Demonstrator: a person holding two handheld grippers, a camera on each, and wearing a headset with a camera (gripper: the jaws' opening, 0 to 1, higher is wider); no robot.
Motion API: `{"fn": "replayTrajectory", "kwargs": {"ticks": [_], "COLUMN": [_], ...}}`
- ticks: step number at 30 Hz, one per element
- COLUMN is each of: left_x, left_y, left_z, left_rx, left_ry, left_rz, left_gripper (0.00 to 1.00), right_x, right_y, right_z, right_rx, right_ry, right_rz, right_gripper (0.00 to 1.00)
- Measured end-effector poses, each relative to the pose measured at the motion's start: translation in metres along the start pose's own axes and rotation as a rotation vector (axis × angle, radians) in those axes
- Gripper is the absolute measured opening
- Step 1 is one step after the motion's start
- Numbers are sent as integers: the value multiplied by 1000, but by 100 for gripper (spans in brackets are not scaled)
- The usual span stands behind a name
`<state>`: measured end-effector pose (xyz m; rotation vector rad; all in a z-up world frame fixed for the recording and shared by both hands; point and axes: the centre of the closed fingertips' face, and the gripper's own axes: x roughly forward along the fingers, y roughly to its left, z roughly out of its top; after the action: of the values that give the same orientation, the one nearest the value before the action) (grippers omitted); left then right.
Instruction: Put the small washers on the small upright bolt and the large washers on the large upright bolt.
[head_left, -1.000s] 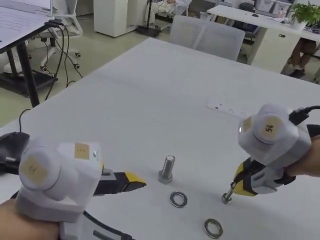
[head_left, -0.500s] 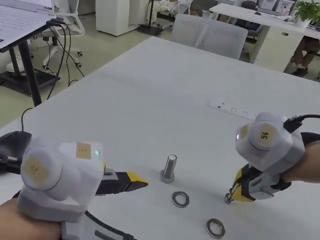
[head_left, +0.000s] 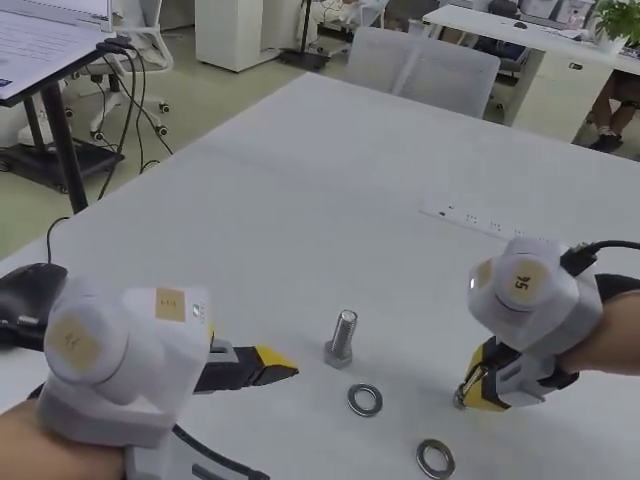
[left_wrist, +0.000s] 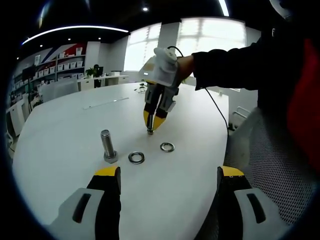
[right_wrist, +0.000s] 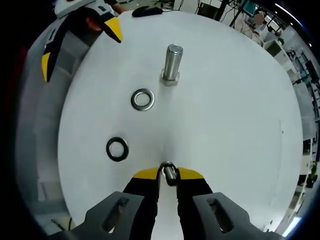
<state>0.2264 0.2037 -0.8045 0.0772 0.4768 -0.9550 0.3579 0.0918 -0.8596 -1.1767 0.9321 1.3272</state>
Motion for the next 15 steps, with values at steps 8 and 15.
{"fn": "replayTrajectory", "kwargs": {"ticks": [8, 15], "left_x": [0, 0], "left_y": [0, 0], "left_z": [-1, -1], "left_rx": [-1, -1], "left_ry": [1, 0], "left_rz": [-3, -3], "left_gripper": [78, 78], "right_x": [2, 0], "right_y": [0, 0], "right_z": [0, 1], "right_rx": [0, 5], "right_ry": [2, -5], "right_rz": [-3, -6], "right_gripper": [15, 16]}}
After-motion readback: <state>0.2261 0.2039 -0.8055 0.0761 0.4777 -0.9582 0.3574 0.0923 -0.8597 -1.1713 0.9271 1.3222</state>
